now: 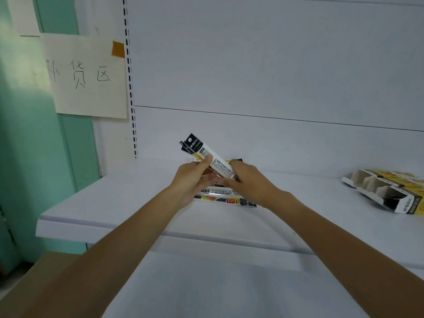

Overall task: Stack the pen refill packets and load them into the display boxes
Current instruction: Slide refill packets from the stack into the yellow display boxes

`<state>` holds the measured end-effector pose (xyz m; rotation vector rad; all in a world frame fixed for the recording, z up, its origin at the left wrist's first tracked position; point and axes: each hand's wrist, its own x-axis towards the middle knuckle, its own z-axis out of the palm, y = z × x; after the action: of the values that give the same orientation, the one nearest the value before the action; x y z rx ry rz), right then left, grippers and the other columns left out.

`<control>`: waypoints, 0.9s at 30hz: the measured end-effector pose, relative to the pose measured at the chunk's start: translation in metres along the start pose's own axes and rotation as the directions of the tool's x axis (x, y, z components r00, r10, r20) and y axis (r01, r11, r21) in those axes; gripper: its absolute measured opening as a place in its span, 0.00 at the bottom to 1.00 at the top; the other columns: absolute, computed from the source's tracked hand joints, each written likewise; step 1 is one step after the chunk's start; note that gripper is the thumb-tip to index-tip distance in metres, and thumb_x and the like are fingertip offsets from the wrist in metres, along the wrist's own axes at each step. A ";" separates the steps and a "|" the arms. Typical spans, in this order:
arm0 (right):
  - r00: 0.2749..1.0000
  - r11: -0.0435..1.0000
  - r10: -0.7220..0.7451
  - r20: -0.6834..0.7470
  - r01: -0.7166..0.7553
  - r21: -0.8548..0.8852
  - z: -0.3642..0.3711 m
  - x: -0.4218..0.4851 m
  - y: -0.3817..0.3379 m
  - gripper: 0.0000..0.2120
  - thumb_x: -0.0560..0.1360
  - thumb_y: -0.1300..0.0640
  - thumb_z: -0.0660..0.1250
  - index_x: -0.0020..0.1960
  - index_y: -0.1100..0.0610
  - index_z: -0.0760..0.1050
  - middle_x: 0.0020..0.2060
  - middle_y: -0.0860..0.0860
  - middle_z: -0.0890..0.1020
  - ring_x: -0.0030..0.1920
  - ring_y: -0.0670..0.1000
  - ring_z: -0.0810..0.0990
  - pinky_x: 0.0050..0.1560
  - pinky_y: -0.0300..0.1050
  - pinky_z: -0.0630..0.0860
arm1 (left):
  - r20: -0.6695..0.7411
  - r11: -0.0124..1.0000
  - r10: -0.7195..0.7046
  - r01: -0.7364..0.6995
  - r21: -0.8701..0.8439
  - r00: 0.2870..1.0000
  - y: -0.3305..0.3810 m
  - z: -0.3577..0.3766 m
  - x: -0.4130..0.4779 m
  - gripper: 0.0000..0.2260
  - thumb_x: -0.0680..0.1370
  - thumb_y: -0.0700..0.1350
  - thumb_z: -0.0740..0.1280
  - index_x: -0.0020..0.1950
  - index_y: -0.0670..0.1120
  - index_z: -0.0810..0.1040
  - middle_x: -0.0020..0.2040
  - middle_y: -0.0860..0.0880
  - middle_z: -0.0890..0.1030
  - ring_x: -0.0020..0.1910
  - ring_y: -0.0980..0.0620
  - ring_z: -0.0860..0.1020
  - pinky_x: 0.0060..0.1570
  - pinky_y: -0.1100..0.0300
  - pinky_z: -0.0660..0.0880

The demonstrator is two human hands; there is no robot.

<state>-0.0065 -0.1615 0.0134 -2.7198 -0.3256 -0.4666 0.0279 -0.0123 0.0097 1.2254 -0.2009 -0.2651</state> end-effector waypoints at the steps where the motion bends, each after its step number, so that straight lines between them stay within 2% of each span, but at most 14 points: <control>1: 1.000 1.000 -0.018 0.010 0.018 -0.015 0.001 -0.002 0.000 0.19 0.77 0.48 0.63 0.62 0.58 0.68 0.51 0.54 0.76 0.48 0.53 0.76 0.47 0.50 0.77 | 0.009 0.997 -0.039 0.040 -0.069 0.999 0.001 0.000 -0.001 0.12 0.77 0.46 0.66 0.52 0.37 0.78 0.44 0.43 0.83 0.42 0.51 0.81 0.38 0.64 0.80; 5: 0.999 0.992 -0.042 -0.027 0.038 -0.120 0.004 -0.005 0.009 0.13 0.78 0.54 0.61 0.58 0.61 0.68 0.53 0.56 0.78 0.45 0.55 0.77 0.42 0.50 0.75 | 0.042 0.986 -0.080 0.086 -0.146 0.996 0.005 -0.001 -0.006 0.12 0.77 0.46 0.66 0.52 0.37 0.77 0.46 0.42 0.81 0.44 0.49 0.81 0.46 0.59 0.80; 7: 0.996 0.970 -0.051 -0.067 0.034 -0.242 -0.001 -0.007 0.017 0.12 0.79 0.54 0.58 0.58 0.61 0.67 0.53 0.55 0.78 0.45 0.56 0.77 0.40 0.49 0.73 | -0.168 0.994 0.039 -0.020 0.110 0.985 0.004 -0.004 -0.007 0.22 0.75 0.51 0.68 0.63 0.38 0.72 0.57 0.43 0.78 0.55 0.47 0.77 0.60 0.55 0.74; 8: 0.996 0.950 -0.057 -0.071 0.032 -0.311 -0.003 -0.009 0.022 0.12 0.79 0.54 0.57 0.59 0.60 0.66 0.54 0.55 0.78 0.46 0.56 0.76 0.40 0.48 0.72 | -0.301 0.923 0.228 -0.108 0.369 0.926 0.003 -0.008 -0.007 0.28 0.74 0.53 0.68 0.69 0.40 0.67 0.64 0.44 0.73 0.63 0.46 0.72 0.65 0.54 0.68; 9: 0.996 0.930 -0.058 -0.062 0.031 -0.367 -0.006 -0.012 0.028 0.13 0.80 0.54 0.57 0.61 0.60 0.65 0.55 0.54 0.77 0.47 0.56 0.76 0.40 0.47 0.71 | -0.291 0.735 0.496 -0.217 0.643 0.818 0.004 -0.014 -0.006 0.32 0.73 0.54 0.70 0.71 0.42 0.63 0.68 0.45 0.68 0.68 0.47 0.66 0.67 0.54 0.63; 10: 0.997 0.915 -0.058 -0.053 0.031 -0.402 -0.007 -0.015 0.033 0.14 0.80 0.53 0.57 0.62 0.59 0.64 0.56 0.53 0.76 0.49 0.55 0.76 0.40 0.46 0.69 | -0.122 0.458 0.703 -0.316 0.831 0.700 0.006 -0.018 -0.006 0.33 0.72 0.53 0.71 0.72 0.43 0.62 0.70 0.46 0.66 0.70 0.47 0.62 0.68 0.54 0.60; 11: 0.997 0.906 -0.056 -0.048 0.031 -0.422 -0.008 -0.017 0.036 0.14 0.80 0.53 0.57 0.63 0.58 0.64 0.56 0.53 0.75 0.49 0.55 0.75 0.40 0.45 0.67 | 0.106 0.180 0.776 -0.380 0.908 0.622 0.007 -0.019 -0.006 0.33 0.71 0.53 0.71 0.71 0.44 0.63 0.70 0.46 0.65 0.70 0.47 0.60 0.68 0.54 0.58; 13: 0.996 0.896 -0.071 -0.049 0.042 -0.443 -0.009 -0.024 0.039 0.15 0.79 0.53 0.58 0.63 0.58 0.64 0.57 0.52 0.75 0.51 0.55 0.75 0.40 0.45 0.67 | 0.451 -0.198 0.618 -0.428 0.882 0.644 0.006 -0.015 -0.002 0.32 0.71 0.55 0.71 0.71 0.46 0.64 0.71 0.46 0.63 0.71 0.46 0.58 0.69 0.53 0.55; 15: 0.990 0.899 -0.112 -0.082 0.066 -0.433 -0.010 -0.030 0.041 0.17 0.78 0.54 0.60 0.65 0.57 0.65 0.58 0.52 0.74 0.53 0.55 0.75 0.43 0.46 0.70 | 0.576 -0.404 0.418 -0.425 0.810 0.702 -0.005 -0.004 0.006 0.31 0.73 0.56 0.68 0.71 0.46 0.64 0.70 0.45 0.65 0.71 0.46 0.60 0.69 0.51 0.55; 17: 0.983 0.914 -0.139 -0.121 0.080 -0.399 -0.015 -0.039 0.047 0.18 0.76 0.55 0.64 0.64 0.58 0.67 0.58 0.52 0.75 0.55 0.55 0.75 0.45 0.46 0.70 | 0.644 -0.497 0.367 -0.443 0.746 0.671 -0.016 0.011 0.013 0.24 0.75 0.56 0.65 0.67 0.47 0.69 0.62 0.47 0.76 0.62 0.47 0.73 0.60 0.50 0.65; 18: 0.981 0.920 -0.139 -0.132 0.079 -0.384 -0.019 -0.044 0.052 0.19 0.76 0.54 0.65 0.64 0.58 0.68 0.57 0.52 0.76 0.54 0.55 0.75 0.45 0.46 0.70 | 0.690 -0.531 0.363 -0.469 0.705 0.626 -0.021 0.019 0.013 0.20 0.74 0.55 0.67 0.61 0.46 0.74 0.52 0.48 0.81 0.51 0.47 0.79 0.50 0.52 0.70; 21: 0.985 0.947 -0.091 -0.143 0.041 -0.318 -0.035 -0.064 0.075 0.23 0.72 0.48 0.69 0.63 0.56 0.70 0.55 0.49 0.77 0.53 0.52 0.77 0.46 0.45 0.70 | 0.779 -0.623 0.365 -0.488 0.612 0.511 -0.036 0.042 0.017 0.13 0.65 0.53 0.76 0.39 0.46 0.79 0.28 0.51 0.79 0.25 0.49 0.78 0.26 0.63 0.67; 24: 0.988 0.958 -0.053 -0.146 0.009 -0.286 -0.052 -0.080 0.106 0.20 0.73 0.45 0.68 0.60 0.55 0.72 0.51 0.48 0.79 0.49 0.50 0.78 0.44 0.42 0.69 | 0.765 -0.597 0.389 -0.492 0.634 0.513 -0.048 0.071 0.021 0.13 0.62 0.52 0.79 0.33 0.47 0.78 0.23 0.52 0.77 0.20 0.50 0.75 0.21 0.67 0.61; 27: 0.967 0.921 -0.177 -0.181 0.097 -0.378 -0.068 -0.093 0.138 0.12 0.76 0.50 0.62 0.49 0.59 0.76 0.38 0.52 0.80 0.36 0.57 0.78 0.33 0.46 0.71 | 0.775 -0.566 0.369 -0.537 0.625 0.512 -0.058 0.105 0.023 0.12 0.66 0.50 0.77 0.39 0.45 0.79 0.27 0.51 0.79 0.23 0.49 0.77 0.22 0.65 0.63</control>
<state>-0.0723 -0.3278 -0.0034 -2.9774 -0.4093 -0.9364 0.0140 -0.1320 -0.0106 2.5180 -1.4433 1.1710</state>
